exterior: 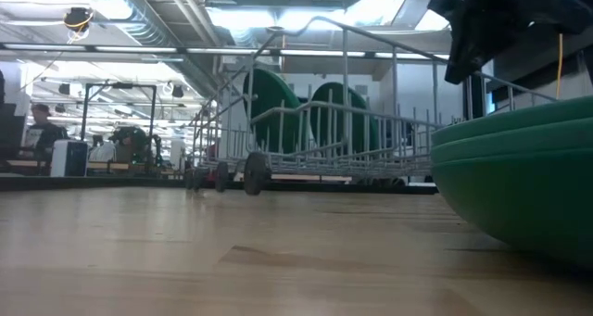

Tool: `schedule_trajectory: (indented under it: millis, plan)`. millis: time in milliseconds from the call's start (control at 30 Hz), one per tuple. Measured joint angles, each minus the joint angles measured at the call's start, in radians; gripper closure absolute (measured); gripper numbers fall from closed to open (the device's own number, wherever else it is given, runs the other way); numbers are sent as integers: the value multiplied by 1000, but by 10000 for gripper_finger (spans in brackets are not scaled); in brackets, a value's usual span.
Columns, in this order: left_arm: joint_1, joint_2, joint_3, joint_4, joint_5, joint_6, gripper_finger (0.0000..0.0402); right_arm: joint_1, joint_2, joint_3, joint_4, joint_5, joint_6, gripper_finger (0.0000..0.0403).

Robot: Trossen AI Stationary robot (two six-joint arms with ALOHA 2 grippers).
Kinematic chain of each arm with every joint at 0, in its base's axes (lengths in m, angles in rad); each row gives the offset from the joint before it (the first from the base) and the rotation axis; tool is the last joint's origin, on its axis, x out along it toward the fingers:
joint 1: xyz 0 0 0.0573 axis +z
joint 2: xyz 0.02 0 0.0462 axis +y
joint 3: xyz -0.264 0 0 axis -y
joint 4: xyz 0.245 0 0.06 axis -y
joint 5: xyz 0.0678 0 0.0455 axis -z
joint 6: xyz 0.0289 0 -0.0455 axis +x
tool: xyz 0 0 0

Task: Sort dishes
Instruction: Put the blue plate into the dish rack

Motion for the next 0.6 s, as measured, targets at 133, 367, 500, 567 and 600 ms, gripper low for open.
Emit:
schedule_trajectory:
  millis: [133, 367, 500, 567, 600]
  plan:
    - [-55, 1, 0, -23, 4, -111, 247, 0, 0, 1, 0, -54, 0, 368]
    - [-144, 15, 0, -78, 12, -403, 247, 0, 0, 1, 4, -139, 7, 362]
    - [-205, 21, 0, -77, 16, -549, 247, 0, -2, 3, 7, -164, 13, 321]
    - [-233, 28, 0, -73, 17, -617, 247, 0, -2, 3, 7, -163, 12, 296]
    - [-248, 32, 0, -75, 19, -656, 247, 0, -2, 3, 6, -163, 11, 284]
